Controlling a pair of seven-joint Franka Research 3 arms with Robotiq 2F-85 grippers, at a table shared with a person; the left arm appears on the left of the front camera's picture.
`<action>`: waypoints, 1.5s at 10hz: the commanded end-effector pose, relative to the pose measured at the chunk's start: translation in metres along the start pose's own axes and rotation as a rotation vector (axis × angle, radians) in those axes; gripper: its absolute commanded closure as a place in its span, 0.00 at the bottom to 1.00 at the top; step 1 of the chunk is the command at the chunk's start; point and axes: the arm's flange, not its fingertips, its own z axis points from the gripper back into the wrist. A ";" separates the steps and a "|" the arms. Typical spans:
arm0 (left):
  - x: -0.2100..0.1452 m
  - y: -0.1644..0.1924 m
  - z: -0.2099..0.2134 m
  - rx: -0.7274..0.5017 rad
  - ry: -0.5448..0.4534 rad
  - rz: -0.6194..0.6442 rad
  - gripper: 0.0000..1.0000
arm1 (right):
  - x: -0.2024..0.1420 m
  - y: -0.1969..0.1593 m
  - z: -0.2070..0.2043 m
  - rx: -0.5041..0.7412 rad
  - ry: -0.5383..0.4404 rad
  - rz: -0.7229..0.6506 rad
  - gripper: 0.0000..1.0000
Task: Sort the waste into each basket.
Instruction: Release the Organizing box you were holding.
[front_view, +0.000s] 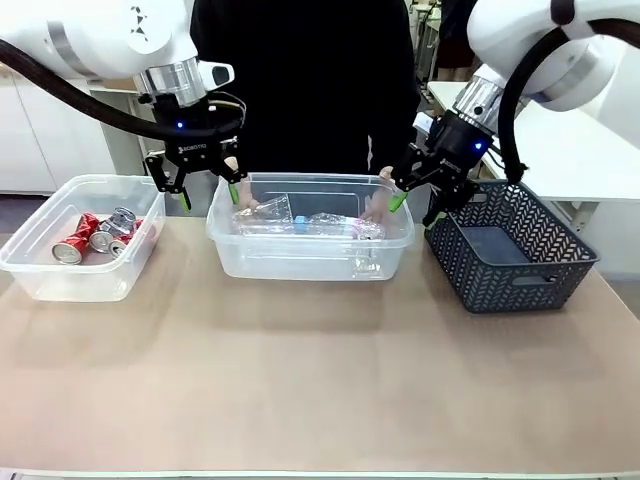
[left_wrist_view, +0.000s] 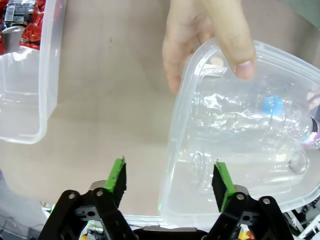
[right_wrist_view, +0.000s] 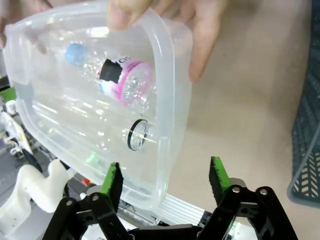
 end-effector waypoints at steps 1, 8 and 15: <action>-0.008 0.008 -0.001 -0.044 -0.022 -0.016 0.00 | -0.005 0.001 -0.005 0.047 -0.062 0.048 0.00; -0.003 0.000 0.001 -0.019 -0.020 0.002 0.00 | 0.003 0.006 0.000 0.014 -0.037 0.024 0.00; -0.115 0.079 0.093 -0.607 -0.122 -0.327 0.00 | -0.170 -0.065 0.141 0.763 -0.069 0.039 0.00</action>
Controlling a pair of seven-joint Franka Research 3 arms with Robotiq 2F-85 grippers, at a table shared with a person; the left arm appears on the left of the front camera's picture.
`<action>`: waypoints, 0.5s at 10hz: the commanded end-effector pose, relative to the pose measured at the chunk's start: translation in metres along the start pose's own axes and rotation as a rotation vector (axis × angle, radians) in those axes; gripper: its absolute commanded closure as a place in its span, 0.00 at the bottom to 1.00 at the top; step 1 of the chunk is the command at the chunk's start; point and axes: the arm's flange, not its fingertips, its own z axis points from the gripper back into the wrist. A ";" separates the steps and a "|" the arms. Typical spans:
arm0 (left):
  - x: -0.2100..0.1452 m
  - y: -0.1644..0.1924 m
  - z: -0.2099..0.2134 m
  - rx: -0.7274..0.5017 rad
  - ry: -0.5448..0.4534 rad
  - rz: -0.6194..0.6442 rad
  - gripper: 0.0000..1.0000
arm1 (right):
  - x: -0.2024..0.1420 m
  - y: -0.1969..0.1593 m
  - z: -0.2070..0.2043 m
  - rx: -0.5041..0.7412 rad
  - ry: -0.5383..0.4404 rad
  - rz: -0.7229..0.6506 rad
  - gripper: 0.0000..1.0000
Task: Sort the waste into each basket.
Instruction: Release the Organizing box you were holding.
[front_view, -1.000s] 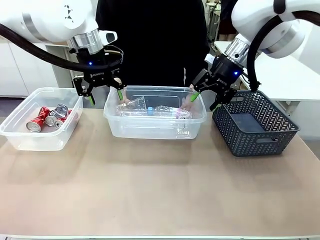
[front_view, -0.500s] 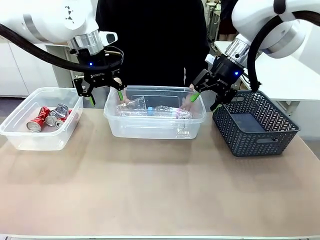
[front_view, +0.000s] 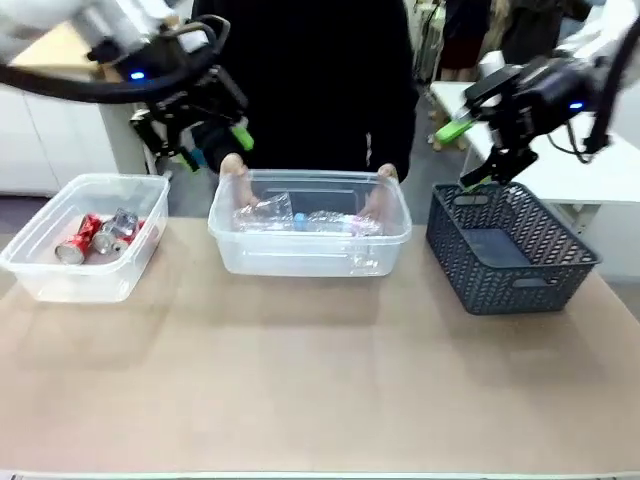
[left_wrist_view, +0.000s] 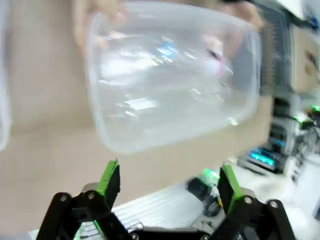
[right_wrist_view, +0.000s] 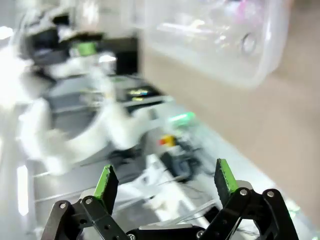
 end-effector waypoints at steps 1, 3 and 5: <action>-0.071 0.050 0.029 -0.242 -0.018 -0.101 0.00 | -0.072 -0.028 0.060 0.296 -0.205 -0.122 0.00; -0.112 0.104 0.039 -0.438 -0.142 -0.059 0.00 | -0.104 -0.067 0.098 0.442 -0.391 -0.195 0.00; -0.097 0.071 0.048 -0.357 -0.128 -0.068 0.00 | -0.114 -0.047 0.102 0.359 -0.270 -0.138 0.00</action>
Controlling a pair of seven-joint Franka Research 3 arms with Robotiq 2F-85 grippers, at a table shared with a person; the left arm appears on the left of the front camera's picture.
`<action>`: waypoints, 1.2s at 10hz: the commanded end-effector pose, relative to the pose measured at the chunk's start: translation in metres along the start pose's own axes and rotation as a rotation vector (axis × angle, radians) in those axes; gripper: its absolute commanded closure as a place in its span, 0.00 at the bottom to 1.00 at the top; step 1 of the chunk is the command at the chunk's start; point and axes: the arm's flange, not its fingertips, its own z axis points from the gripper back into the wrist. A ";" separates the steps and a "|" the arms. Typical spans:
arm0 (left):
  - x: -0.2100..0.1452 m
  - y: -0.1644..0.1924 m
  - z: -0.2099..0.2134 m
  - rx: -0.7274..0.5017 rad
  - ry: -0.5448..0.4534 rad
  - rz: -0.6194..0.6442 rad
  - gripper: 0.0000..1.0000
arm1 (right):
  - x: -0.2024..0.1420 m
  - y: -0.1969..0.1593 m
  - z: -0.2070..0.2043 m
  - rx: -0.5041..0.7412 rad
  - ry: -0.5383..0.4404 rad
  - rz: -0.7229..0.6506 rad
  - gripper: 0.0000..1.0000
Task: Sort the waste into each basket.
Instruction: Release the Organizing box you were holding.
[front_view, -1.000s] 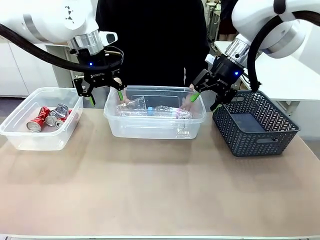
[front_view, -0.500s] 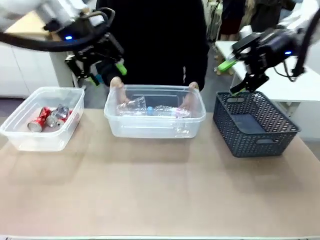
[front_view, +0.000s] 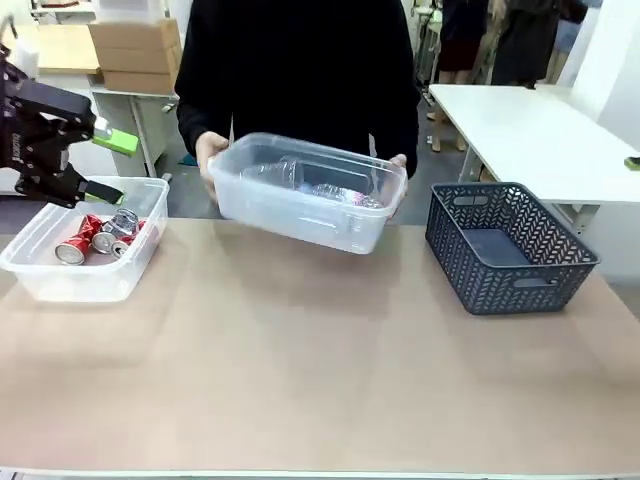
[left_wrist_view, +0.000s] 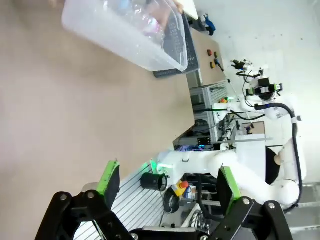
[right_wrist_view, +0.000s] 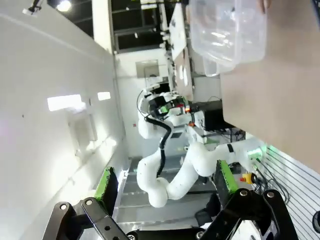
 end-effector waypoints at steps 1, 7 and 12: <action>0.024 -0.035 -0.018 0.071 0.056 -0.029 0.00 | -0.004 0.024 -0.028 -0.054 0.110 0.056 0.00; 0.024 -0.035 -0.018 0.071 0.056 -0.029 0.00 | -0.004 0.024 -0.028 -0.054 0.110 0.056 0.00; 0.024 -0.035 -0.018 0.071 0.056 -0.029 0.00 | -0.004 0.024 -0.028 -0.054 0.110 0.056 0.00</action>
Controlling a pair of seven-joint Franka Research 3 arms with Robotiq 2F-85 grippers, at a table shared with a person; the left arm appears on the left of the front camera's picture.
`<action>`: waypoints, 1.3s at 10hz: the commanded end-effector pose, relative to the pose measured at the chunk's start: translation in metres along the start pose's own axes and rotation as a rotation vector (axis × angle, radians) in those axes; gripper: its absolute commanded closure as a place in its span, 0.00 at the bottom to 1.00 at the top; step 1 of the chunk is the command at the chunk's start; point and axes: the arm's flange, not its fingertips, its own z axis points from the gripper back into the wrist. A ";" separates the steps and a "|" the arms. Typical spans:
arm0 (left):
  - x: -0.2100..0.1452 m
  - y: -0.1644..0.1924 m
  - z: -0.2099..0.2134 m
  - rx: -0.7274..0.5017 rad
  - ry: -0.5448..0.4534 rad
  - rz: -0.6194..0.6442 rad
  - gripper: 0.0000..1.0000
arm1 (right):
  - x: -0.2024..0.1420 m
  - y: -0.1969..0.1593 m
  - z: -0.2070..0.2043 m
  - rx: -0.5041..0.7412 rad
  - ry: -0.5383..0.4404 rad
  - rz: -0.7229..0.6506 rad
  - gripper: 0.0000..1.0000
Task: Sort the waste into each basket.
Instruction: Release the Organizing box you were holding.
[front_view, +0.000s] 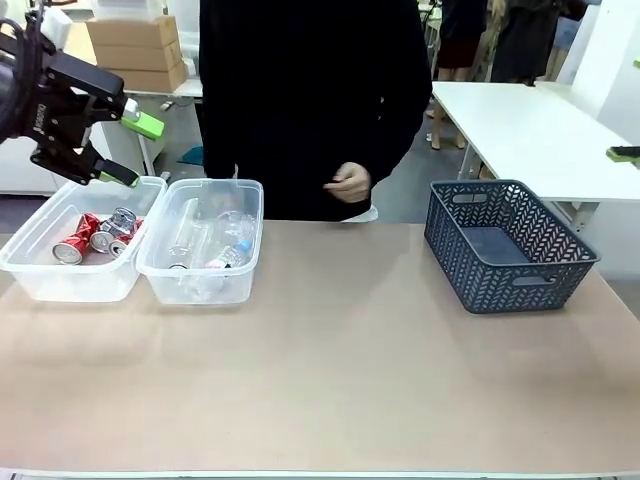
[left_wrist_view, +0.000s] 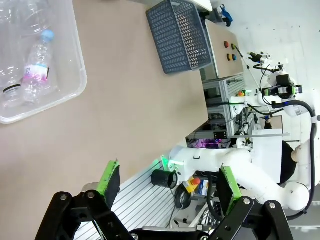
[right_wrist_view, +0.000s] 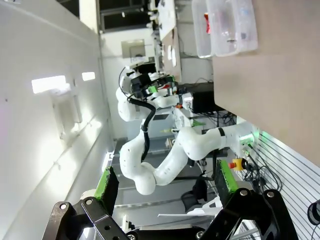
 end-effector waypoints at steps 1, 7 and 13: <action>-0.001 -0.001 0.001 -0.019 -0.002 0.005 0.00 | 0.000 0.001 0.004 0.010 0.009 0.016 0.00; -0.001 -0.001 0.001 -0.019 -0.002 0.005 0.00 | 0.000 0.001 0.004 0.010 0.009 0.016 0.00; -0.001 -0.001 0.001 -0.019 -0.002 0.005 0.00 | 0.000 0.001 0.004 0.010 0.009 0.016 0.00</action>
